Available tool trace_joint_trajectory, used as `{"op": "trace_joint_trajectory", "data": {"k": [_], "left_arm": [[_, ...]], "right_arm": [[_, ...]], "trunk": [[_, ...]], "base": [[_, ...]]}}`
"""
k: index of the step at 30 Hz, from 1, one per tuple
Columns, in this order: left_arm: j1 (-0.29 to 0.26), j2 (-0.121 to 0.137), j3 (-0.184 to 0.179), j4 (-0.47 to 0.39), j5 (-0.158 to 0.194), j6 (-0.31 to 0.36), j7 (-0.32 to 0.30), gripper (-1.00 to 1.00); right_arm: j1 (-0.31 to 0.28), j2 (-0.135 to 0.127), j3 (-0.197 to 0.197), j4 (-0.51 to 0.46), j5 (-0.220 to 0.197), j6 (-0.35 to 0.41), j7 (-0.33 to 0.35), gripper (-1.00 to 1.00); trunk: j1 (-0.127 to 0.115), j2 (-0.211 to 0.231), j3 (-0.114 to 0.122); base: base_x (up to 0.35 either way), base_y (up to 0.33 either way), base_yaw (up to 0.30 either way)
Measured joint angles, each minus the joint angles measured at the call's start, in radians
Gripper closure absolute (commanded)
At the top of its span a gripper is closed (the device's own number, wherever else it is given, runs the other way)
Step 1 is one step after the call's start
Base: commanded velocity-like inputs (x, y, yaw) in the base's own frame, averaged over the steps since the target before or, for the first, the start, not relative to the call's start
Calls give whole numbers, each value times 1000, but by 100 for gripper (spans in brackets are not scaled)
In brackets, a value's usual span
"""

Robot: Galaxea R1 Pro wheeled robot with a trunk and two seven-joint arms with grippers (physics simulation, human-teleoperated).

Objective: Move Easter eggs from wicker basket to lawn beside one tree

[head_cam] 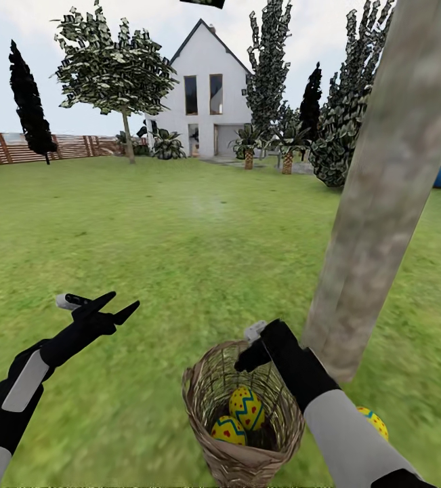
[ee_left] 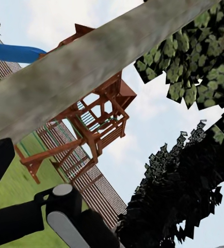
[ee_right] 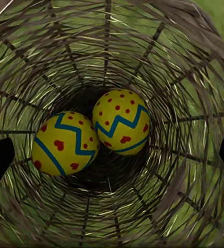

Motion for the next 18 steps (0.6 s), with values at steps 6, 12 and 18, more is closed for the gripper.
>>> {"op": "trace_joint_trajectory", "data": {"k": [6,12,18], "left_arm": [[0,0,0,0,-1,0,1,-100],[0,0,0,2,-1,0,1,-100],[0,0,0,2,0,0,1,-100]], "right_arm": [[0,-2,11,5,22,-1,4,-100],[0,0,3,14,13,-1,9,-100],[0,3,-2,67,3,-2,11,-100]], "trunk": [[16,-29,-20],[19,-30,-43],[22,-32,-67]], "base": [[0,0,0],[0,0,0],[0,0,0]]}}
